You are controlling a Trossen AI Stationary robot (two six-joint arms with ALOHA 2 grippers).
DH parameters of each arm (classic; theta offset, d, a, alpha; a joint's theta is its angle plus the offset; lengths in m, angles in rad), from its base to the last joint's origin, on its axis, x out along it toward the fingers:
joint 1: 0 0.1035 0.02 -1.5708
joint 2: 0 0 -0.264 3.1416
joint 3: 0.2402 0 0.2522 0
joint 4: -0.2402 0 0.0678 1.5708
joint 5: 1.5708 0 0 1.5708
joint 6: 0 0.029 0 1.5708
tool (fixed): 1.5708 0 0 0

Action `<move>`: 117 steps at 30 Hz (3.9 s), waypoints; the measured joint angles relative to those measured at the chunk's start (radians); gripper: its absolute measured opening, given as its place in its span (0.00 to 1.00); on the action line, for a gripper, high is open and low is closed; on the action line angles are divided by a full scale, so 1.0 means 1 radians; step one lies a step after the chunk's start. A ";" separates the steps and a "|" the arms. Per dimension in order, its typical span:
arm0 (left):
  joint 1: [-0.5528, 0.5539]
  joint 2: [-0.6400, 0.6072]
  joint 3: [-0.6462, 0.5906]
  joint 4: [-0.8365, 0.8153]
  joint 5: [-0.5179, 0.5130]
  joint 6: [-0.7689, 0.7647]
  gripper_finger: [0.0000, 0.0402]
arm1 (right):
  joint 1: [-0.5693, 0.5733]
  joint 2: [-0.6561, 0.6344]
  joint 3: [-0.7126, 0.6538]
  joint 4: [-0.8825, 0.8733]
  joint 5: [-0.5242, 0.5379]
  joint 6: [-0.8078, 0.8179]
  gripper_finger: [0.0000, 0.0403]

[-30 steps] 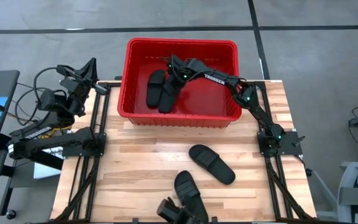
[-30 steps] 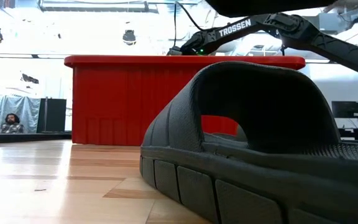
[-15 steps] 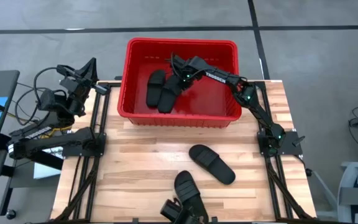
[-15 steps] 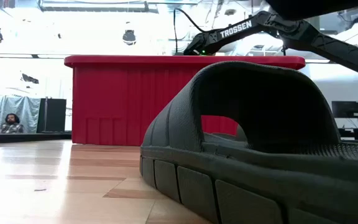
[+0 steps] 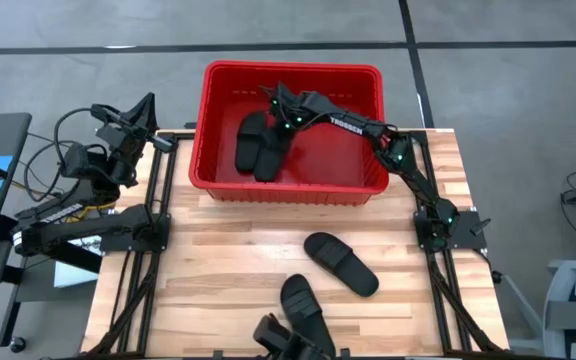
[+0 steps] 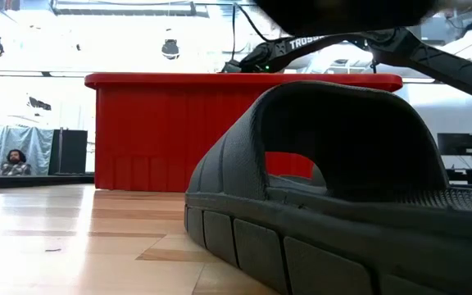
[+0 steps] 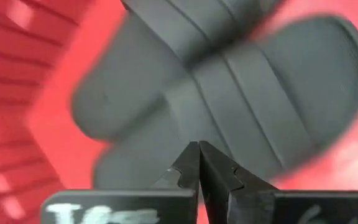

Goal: Pick and place slides into bin
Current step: Adjust the slippers in the organizer bin, then put the top slipper into the organizer bin

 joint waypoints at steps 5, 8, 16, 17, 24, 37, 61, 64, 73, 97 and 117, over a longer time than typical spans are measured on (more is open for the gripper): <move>0.000 0.000 0.000 0.000 0.000 0.016 0.00 | -0.001 0.000 0.000 -0.169 0.092 -0.078 0.00; 0.000 0.000 0.000 0.000 0.000 0.017 0.00 | 0.002 0.018 0.002 -0.180 0.096 -0.099 0.00; 0.000 -0.007 0.000 0.000 0.000 0.021 0.00 | 0.014 0.066 0.005 -0.183 0.089 -0.110 0.00; 0.000 -0.009 0.000 0.000 0.000 0.021 0.00 | 0.012 0.063 0.005 -0.172 0.089 -0.103 0.00; 0.000 -0.038 0.001 0.000 -0.002 0.021 0.00 | -0.013 0.060 0.004 -0.107 0.025 -0.065 0.00; 0.000 -0.047 0.001 -0.028 -0.004 0.021 0.00 | -0.032 0.044 0.005 0.068 -0.099 0.032 0.00; 0.000 -0.047 0.001 -0.047 -0.001 -0.004 0.00 | -0.030 0.007 0.004 -0.054 0.086 -0.037 0.00; 0.000 -0.047 0.001 -0.047 0.000 -0.004 0.00 | -0.024 0.007 0.004 -0.044 0.051 -0.032 0.00; 0.000 -0.047 0.001 -0.052 0.001 -0.005 0.00 | 0.005 -0.079 0.004 0.060 0.016 -0.116 0.00; 0.000 -0.048 0.001 -0.077 0.002 -0.004 0.00 | -0.006 -0.694 0.005 0.212 0.014 -0.494 0.00; 0.000 -0.048 0.001 -0.079 0.001 -0.005 0.00 | -0.084 -1.389 -0.840 0.442 0.168 -0.335 0.00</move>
